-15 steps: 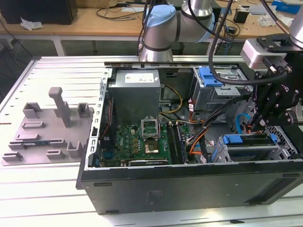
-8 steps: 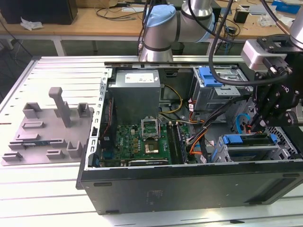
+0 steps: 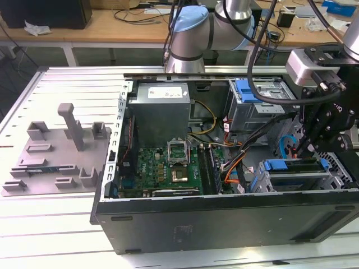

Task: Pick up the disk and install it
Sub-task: 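Insert the second disk wire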

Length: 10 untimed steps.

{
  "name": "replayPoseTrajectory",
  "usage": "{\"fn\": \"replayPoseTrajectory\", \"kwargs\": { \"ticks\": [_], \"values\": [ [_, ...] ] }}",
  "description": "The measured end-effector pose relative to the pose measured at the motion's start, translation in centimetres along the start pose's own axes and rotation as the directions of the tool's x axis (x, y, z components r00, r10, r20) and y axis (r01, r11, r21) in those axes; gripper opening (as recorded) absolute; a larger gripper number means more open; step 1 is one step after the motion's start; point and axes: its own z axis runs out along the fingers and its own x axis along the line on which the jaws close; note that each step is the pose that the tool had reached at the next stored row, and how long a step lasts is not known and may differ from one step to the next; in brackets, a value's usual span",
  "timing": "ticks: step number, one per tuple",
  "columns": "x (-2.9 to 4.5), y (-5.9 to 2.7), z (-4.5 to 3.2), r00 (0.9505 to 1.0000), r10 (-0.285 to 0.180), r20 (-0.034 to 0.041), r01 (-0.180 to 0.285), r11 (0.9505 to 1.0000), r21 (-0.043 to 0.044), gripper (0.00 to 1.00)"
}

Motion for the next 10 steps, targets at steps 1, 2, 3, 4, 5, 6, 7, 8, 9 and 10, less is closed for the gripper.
{"fn": "replayPoseTrajectory", "kwargs": {
  "ticks": [1,2,3,4,5,6,7,8,9,10],
  "values": [
    [0.0,0.0,0.05,1.0,0.0,0.0005,0.0,1.0,0.0,0.16],
    [0.01,0.0,0.1,1.0,0.0,0.0009,0.0,1.0,0.0,0.16],
    [0.01,0.0,0.14,1.0,0.0,0.0014,0.0,1.0,0.0,0.16],
    [0.01,0.0,0.17,1.0,0.0,0.0017,0.0,1.0,0.0,0.16],
    [0.01,0.0,0.22,1.0,0.0,0.002,0.0,1.0,-0.0001,0.16],
    [0.01,0.0,0.25,1.0,0.0,0.0021,0.0,1.0,-0.0001,0.16],
    [0.01,0.0,0.27,1.0,0.0,0.0021,0.0,1.0,-0.0001,0.16],
    [0.01,0.0,0.29,1.0,0.0,0.0022,0.0,1.0,-0.0001,0.16],
    [0.01,0.0,0.33,1.0,0.0,0.0021,0.0,1.0,-0.0001,0.16],
    [0.01,0.0,0.37,1.0,0.0,0.0022,0.0,1.0,-0.0001,0.16]
  ]
}}
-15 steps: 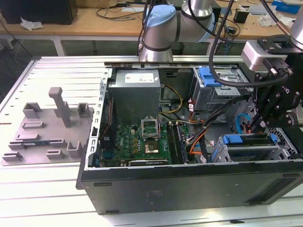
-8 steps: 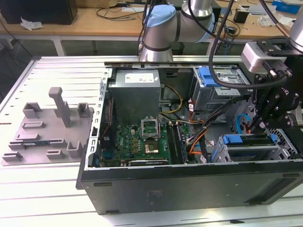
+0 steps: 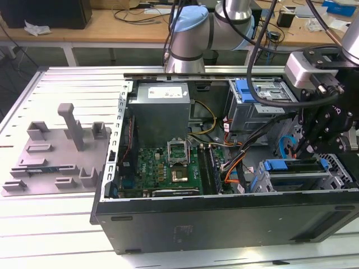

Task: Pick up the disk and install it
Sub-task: 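Insert the second disk wire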

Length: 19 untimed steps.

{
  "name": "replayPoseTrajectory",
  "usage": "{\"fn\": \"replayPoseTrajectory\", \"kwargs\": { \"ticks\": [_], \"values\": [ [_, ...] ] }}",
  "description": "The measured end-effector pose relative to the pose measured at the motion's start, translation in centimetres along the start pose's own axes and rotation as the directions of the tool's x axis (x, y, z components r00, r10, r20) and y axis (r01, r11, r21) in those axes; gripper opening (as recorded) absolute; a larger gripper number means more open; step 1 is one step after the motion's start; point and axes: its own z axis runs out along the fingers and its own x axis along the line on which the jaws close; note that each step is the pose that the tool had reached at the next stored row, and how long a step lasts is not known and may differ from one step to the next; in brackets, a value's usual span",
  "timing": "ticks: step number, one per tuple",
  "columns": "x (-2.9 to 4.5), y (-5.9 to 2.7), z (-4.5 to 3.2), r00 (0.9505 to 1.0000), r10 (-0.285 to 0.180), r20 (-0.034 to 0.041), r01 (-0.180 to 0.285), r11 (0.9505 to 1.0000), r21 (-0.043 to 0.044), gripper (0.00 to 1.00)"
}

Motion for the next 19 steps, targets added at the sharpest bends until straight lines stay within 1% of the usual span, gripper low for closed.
{"fn": "replayPoseTrajectory", "kwargs": {
  "ticks": [19],
  "values": [
    [0.02,-0.04,0.45,1.0,0.0,-0.0001,0.0,1.0,0.0,0.16]
  ]
}}
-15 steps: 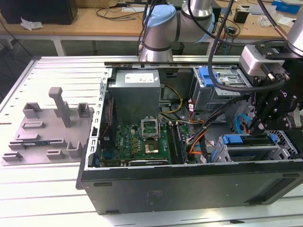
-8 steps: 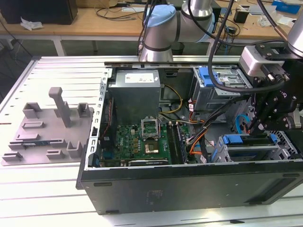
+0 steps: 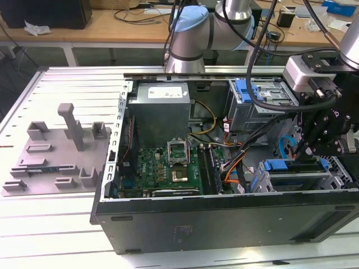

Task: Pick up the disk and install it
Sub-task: 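Insert the second disk wire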

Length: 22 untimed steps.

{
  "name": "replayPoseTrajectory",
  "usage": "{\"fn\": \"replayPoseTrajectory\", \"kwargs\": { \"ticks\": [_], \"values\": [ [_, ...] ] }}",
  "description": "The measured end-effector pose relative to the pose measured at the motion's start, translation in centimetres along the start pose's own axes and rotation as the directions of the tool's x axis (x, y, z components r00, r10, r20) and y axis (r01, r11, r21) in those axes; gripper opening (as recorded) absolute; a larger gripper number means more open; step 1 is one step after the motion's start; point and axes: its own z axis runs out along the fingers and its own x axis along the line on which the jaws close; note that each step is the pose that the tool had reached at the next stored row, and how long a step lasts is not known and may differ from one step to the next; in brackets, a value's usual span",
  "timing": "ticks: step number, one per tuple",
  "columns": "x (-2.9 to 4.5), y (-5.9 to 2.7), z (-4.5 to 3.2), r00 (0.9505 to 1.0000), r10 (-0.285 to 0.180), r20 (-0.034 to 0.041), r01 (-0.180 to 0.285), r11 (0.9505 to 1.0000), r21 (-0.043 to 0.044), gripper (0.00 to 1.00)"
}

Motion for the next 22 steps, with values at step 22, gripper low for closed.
{"fn": "replayPoseTrajectory", "kwargs": {
  "ticks": [22],
  "values": [
    [0.01,-0.07,0.6,1.0,-0.001,0.0,0.001,1.0,-0.0001,0.16]
  ]
}}
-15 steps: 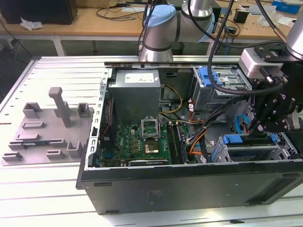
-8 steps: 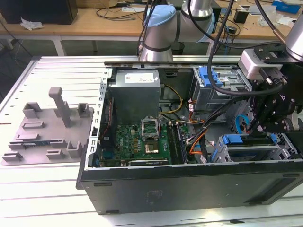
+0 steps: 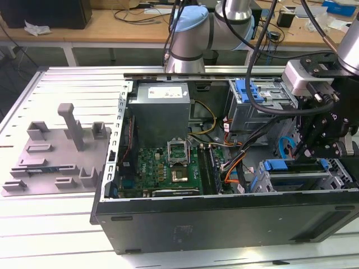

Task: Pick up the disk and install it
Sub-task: 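Insert the second disk wire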

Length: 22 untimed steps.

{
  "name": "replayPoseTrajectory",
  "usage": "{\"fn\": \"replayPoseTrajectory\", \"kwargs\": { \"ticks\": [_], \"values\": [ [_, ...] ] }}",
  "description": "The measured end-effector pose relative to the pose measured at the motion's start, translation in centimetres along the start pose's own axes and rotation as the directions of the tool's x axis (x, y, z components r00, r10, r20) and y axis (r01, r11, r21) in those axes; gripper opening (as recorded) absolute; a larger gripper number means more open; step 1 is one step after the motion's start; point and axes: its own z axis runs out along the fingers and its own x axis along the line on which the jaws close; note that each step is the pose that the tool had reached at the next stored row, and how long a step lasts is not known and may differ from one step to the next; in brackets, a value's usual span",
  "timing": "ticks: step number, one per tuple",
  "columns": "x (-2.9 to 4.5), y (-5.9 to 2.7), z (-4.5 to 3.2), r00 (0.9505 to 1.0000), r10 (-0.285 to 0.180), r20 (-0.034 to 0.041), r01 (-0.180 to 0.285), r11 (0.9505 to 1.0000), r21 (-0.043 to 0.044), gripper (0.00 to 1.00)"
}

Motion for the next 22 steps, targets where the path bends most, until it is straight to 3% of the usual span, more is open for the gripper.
{"fn": "replayPoseTrajectory", "kwargs": {
  "ticks": [22],
  "values": [
    [0.01,-0.02,0.58,1.0,-0.004,-0.0002,0.004,1.0,0.0,0.16]
  ]
}}
